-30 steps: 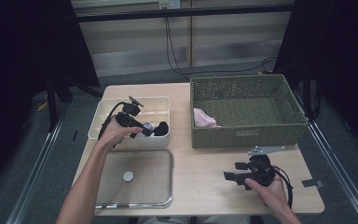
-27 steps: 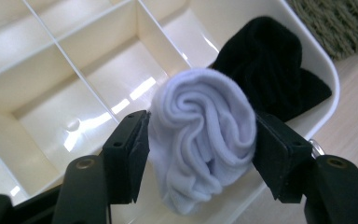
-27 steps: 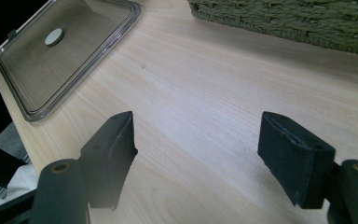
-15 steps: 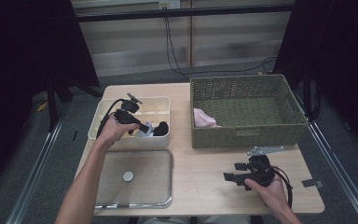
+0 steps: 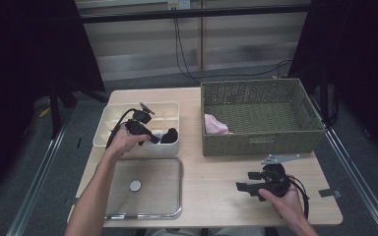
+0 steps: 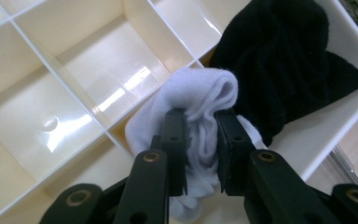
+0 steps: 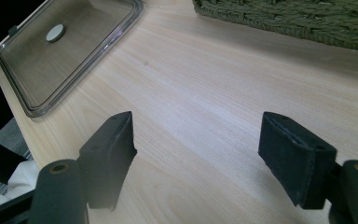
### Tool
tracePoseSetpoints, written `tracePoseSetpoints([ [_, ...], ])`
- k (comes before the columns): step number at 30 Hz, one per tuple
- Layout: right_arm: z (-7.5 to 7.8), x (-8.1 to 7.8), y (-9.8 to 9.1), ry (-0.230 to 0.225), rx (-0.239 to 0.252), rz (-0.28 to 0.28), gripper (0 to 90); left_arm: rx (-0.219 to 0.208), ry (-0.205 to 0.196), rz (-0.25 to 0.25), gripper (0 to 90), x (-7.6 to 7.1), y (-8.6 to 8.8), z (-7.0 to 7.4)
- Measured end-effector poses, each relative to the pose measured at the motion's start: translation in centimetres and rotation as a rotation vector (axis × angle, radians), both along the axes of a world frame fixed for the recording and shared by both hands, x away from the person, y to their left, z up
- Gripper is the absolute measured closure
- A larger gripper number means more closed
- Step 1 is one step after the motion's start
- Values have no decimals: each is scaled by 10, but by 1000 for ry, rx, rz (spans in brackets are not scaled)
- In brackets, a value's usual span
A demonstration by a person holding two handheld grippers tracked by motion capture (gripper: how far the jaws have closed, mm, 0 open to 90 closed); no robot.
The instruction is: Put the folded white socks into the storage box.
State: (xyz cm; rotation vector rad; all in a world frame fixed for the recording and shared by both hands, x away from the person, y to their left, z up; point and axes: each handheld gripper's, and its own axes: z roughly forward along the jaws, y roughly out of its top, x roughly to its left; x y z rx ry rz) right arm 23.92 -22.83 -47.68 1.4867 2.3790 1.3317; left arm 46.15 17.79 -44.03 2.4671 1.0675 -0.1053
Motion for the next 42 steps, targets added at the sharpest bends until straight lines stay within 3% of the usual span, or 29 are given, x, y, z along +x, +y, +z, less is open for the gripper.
tracePoseSetpoints([
  [2,0,0,0,0,0,1,265,-16,0,12,757,-1,2,-2],
  [8,0,1,1,4,-1,0,265,-13,-14,10,756,-3,1,-3],
  [11,0,1,1,3,-3,0,265,-37,-20,24,747,-5,4,-3],
  [15,-1,2,1,7,-2,-3,265,-105,-30,21,701,-7,15,-2],
  [18,-1,2,1,9,-1,-7,265,-113,-41,26,667,-9,16,-1],
  [20,-1,3,0,8,0,-7,265,-127,-40,30,568,-11,15,0],
  [24,0,3,0,5,5,-13,265,-125,-68,28,513,-14,17,3],
  [28,0,5,-1,8,8,-17,265,-155,-89,69,451,-18,24,7],
  [32,0,5,-1,7,7,-16,265,-162,-111,59,425,-21,28,10],
  [34,1,4,-1,-5,10,-20,265,-201,-143,42,420,-26,31,12],
  [37,2,4,-2,-3,10,-23,265,-208,-165,53,388,-29,32,13],
  [39,0,5,-2,-4,10,-24,265,-247,-188,55,374,-35,34,15],
  [42,0,4,0,6,5,-22,265,-275,-199,64,378,-39,37,17],
])
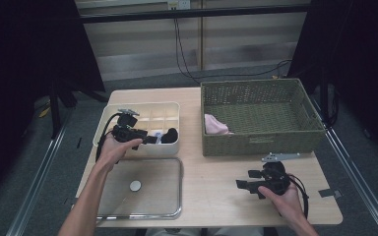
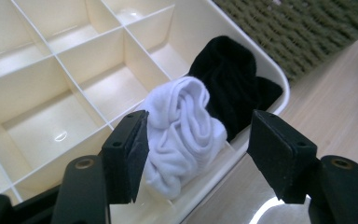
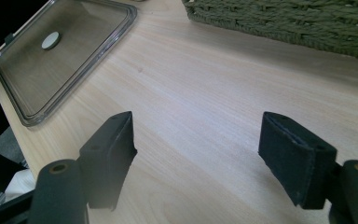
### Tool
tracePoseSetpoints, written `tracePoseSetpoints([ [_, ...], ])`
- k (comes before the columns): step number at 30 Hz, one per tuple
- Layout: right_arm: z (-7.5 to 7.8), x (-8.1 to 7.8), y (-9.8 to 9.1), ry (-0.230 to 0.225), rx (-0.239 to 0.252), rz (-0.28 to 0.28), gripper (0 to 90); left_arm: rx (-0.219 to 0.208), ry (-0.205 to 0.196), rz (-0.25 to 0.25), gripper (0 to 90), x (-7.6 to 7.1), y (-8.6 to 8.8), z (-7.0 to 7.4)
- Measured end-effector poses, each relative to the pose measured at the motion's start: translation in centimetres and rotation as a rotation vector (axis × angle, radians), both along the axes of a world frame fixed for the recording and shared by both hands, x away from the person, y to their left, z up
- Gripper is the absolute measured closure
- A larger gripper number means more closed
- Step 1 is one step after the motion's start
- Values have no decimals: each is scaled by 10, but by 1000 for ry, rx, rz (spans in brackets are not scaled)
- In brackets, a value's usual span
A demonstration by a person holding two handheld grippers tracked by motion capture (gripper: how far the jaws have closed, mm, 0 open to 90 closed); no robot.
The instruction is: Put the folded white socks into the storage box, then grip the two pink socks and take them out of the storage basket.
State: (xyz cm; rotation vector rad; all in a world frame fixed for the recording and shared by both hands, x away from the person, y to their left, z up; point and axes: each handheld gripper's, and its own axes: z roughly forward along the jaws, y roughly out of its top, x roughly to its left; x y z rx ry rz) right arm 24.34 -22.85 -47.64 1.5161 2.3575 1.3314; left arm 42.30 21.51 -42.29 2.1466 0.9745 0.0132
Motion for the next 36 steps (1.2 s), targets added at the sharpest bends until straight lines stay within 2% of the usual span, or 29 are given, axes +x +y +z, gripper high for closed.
tracePoseSetpoints([
  [2,1,0,0,-5,-2,1,265,-18,-17,3,376,-4,4,3],
  [7,2,1,-3,-13,5,-10,266,-19,-38,5,360,-10,10,6],
  [8,2,2,-4,-14,3,-15,269,-41,-43,4,372,-14,12,7],
  [9,2,2,-4,-14,3,-15,269,-41,-43,4,384,-14,12,7],
  [11,3,0,-3,-17,5,-11,280,-37,-68,17,414,-22,14,8],
  [13,5,-1,-2,-22,8,-2,287,-64,-69,18,423,-29,16,7],
  [15,5,-1,-2,-23,6,-3,291,-49,-79,16,427,-36,16,7],
  [16,5,-1,-2,-22,4,1,292,-81,-73,28,439,-39,18,7],
  [17,5,-1,-2,-26,3,0,292,-88,-61,25,456,-43,19,7],
  [18,6,-1,-3,-28,6,0,292,-72,-61,32,456,-47,19,8],
  [19,6,-2,-3,-23,5,0,292,-116,-63,20,453,-56,21,10],
  [21,5,-1,-3,-23,1,4,292,-117,-70,17,440,-60,21,11],
  [22,4,-1,-2,-16,1,1,292,-84,-94,17,440,-65,20,12],
  [24,4,0,-2,-17,1,4,292,-81,-100,-1,424,-73,18,12],
  [26,4,1,0,-15,0,9,292,-68,-150,8,422,-82,15,14],
  [28,5,1,0,-13,0,8,292,-100,-137,-17,419,-90,13,13],
  [30,6,1,-1,-15,2,7,292,-84,-166,-23,423,-99,11,12],
  [32,8,1,-1,-20,3,4,292,-113,-149,-39,425,-108,9,8],
  [34,10,2,-3,-25,7,3,308,-98,-163,-44,425,-115,6,5],
  [36,12,3,-4,-29,16,0,318,-107,-156,-59,422,-120,5,2],
])
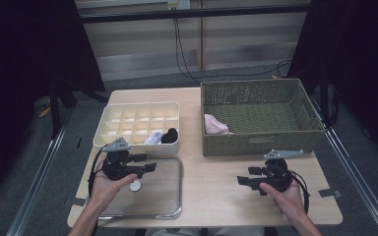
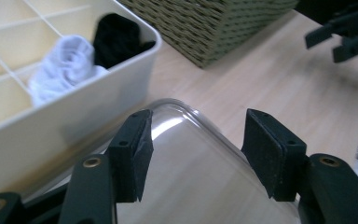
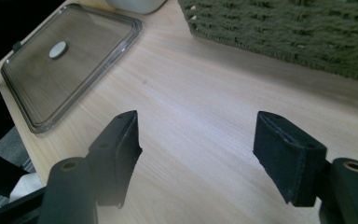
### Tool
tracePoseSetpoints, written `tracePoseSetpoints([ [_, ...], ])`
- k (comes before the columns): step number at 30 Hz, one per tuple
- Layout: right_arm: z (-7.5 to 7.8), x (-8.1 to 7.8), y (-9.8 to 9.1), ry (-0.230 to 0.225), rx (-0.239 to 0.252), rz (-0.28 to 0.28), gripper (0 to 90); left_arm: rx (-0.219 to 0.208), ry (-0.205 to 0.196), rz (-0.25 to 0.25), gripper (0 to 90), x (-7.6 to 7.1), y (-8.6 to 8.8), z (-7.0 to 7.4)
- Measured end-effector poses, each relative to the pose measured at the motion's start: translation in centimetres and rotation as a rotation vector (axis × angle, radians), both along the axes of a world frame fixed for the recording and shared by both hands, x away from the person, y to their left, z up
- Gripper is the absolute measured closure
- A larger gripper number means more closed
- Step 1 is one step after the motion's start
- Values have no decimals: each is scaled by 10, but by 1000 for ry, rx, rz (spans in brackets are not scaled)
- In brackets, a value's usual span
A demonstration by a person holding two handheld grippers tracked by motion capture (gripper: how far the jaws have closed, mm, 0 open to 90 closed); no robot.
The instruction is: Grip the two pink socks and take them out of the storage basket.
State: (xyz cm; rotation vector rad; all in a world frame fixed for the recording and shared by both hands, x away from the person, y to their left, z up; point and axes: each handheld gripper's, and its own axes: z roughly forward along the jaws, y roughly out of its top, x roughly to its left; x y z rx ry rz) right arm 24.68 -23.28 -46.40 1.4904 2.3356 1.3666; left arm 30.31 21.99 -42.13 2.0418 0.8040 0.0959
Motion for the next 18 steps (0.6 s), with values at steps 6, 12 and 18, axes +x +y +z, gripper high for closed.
tracePoseSetpoints([
  [6,12,5,-4,-37,19,3,401,16,26,-46,411,-15,-6,-17],
  [12,23,11,-5,-62,24,12,446,17,24,-26,403,-23,-2,-28],
  [18,36,20,-3,-71,31,21,476,29,15,-37,367,-31,-4,-30],
])
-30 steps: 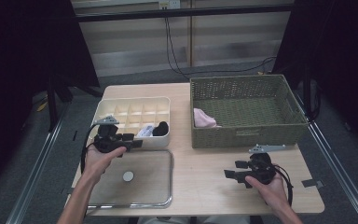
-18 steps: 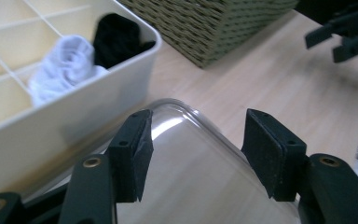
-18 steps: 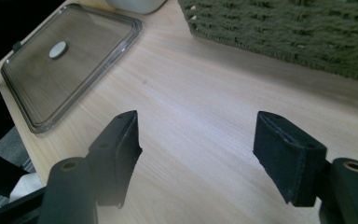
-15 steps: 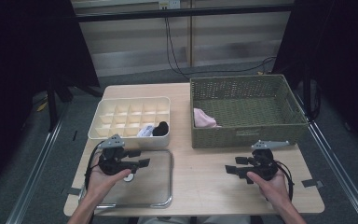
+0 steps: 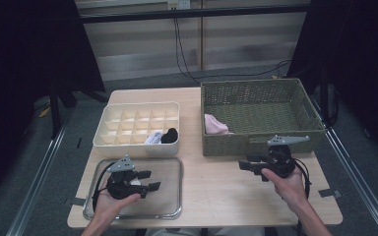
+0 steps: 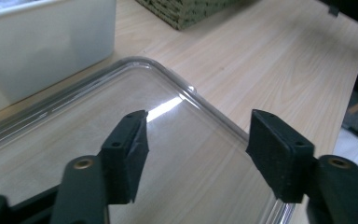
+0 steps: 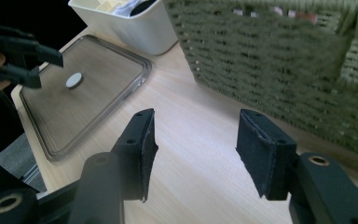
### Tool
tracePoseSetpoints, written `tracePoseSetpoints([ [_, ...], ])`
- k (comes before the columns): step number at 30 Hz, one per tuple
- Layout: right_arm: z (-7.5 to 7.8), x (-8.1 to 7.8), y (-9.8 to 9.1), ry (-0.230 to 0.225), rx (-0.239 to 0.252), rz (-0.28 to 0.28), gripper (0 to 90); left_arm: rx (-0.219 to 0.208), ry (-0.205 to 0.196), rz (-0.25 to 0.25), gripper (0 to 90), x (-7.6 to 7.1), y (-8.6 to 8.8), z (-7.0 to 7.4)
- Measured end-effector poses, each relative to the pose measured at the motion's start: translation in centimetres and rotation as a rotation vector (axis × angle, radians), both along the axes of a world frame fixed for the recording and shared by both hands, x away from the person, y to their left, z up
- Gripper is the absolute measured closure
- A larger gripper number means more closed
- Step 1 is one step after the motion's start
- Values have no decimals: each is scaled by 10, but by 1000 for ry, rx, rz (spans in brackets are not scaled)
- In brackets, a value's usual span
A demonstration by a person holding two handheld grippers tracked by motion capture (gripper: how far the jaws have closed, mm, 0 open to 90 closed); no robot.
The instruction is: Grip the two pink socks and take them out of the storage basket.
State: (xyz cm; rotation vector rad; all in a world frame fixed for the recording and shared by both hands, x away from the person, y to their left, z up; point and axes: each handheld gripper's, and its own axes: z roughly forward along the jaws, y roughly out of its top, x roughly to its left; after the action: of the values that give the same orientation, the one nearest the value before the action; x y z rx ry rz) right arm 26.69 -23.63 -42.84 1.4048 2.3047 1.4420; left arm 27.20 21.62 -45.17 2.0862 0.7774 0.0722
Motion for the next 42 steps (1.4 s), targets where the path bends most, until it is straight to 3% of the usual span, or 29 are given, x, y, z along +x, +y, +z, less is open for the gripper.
tracePoseSetpoints([
  [5,14,10,4,-22,3,27,496,15,9,1,341,-4,-3,-4],
  [10,33,26,1,-54,25,25,526,32,19,-5,333,-8,-7,-11],
  [15,44,38,3,-59,18,27,552,36,18,-4,332,-9,-6,-12],
  [21,50,59,5,-44,-11,24,571,41,24,11,338,-8,-7,-11],
  [26,54,86,13,-25,-52,28,598,27,22,20,317,-8,-5,-10],
  [42,59,129,26,11,-111,55,630,26,18,26,309,-8,-4,-10],
])
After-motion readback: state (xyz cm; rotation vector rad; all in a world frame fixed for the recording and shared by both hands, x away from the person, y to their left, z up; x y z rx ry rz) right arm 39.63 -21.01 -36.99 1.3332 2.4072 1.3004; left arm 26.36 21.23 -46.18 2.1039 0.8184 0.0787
